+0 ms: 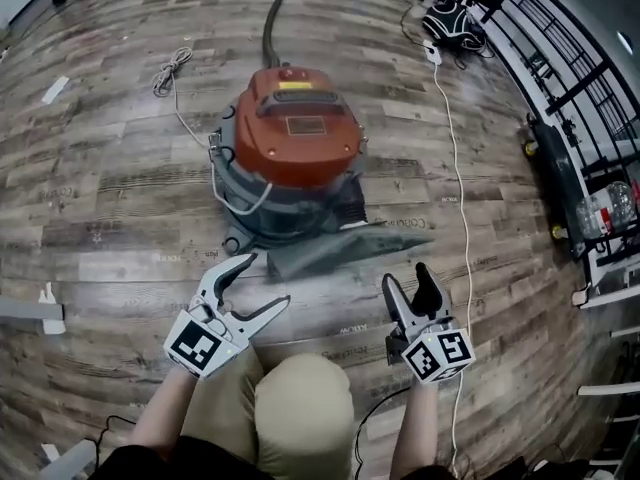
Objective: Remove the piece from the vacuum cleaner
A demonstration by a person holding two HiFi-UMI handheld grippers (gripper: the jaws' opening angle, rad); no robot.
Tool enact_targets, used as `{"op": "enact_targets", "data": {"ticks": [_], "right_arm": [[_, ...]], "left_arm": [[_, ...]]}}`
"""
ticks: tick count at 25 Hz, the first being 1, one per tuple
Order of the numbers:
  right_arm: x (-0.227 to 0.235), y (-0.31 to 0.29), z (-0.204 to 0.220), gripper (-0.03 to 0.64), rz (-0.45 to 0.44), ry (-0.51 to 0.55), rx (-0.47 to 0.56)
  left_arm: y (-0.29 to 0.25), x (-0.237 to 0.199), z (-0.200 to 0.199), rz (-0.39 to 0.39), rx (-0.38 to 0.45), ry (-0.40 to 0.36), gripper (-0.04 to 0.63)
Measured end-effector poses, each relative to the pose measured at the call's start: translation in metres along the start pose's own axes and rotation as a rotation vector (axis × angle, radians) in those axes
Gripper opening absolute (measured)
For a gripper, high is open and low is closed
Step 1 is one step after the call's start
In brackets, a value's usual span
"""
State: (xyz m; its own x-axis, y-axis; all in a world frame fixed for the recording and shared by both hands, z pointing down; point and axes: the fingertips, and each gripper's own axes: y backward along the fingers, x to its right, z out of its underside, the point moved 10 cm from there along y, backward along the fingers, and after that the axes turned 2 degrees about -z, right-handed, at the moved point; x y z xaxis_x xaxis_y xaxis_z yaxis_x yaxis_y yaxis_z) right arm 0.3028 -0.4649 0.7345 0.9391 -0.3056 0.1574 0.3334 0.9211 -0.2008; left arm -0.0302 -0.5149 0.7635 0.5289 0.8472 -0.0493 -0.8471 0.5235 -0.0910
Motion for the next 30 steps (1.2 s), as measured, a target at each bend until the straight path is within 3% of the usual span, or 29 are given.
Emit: {"op": "enact_targets", "data": {"ticks": [4, 9, 10, 12, 13, 15, 19, 22, 25, 27, 30], "right_arm": [[0.043, -0.007, -0.028, 0.296, 0.024, 0.047, 0.045], [0.053, -0.036, -0.052, 0.293, -0.132, 0.131, 0.012], [0.051, -0.038, -0.055, 0.257, -0.143, 0.129, 0.012], [0.050, -0.036, -0.055, 0.158, -0.125, 0.123, 0.012], [0.050, -0.033, -0.053, 0.122, -0.117, 0.128, 0.005], [0.050, -0.028, -0.049, 0.041, -0.116, 0.143, -0.007], [0.039, -0.010, -0.041, 0.035, -0.123, 0.138, 0.011], [0.025, 0.004, -0.031, 0.035, -0.137, 0.131, 0.004], [0.018, 0.028, -0.022, 0.032, -0.092, 0.101, 0.023], [0.017, 0.047, -0.013, 0.032, -0.063, 0.095, 0.009], [0.009, 0.050, 0.001, 0.034, -0.064, 0.117, -0.027]], "left_arm": [[-0.016, 0.005, -0.017, -0.020, 0.043, -0.015, 0.319], [-0.030, 0.009, -0.038, -0.005, 0.080, -0.067, 0.316], [-0.030, 0.008, -0.040, -0.006, 0.083, -0.072, 0.296], [-0.030, 0.008, -0.042, -0.002, 0.075, -0.085, 0.078], [-0.030, 0.009, -0.042, 0.008, 0.068, -0.087, 0.053], [-0.030, 0.012, -0.041, 0.026, 0.063, -0.087, 0.040], [-0.028, 0.017, -0.038, 0.053, 0.084, -0.029, 0.029], [-0.023, 0.023, -0.039, 0.067, 0.098, -0.034, 0.029], [-0.006, 0.033, -0.038, 0.120, 0.141, -0.004, 0.028], [0.009, 0.042, -0.029, 0.151, 0.111, 0.017, 0.028], [0.014, 0.041, -0.010, 0.126, 0.068, 0.043, 0.029]]}}
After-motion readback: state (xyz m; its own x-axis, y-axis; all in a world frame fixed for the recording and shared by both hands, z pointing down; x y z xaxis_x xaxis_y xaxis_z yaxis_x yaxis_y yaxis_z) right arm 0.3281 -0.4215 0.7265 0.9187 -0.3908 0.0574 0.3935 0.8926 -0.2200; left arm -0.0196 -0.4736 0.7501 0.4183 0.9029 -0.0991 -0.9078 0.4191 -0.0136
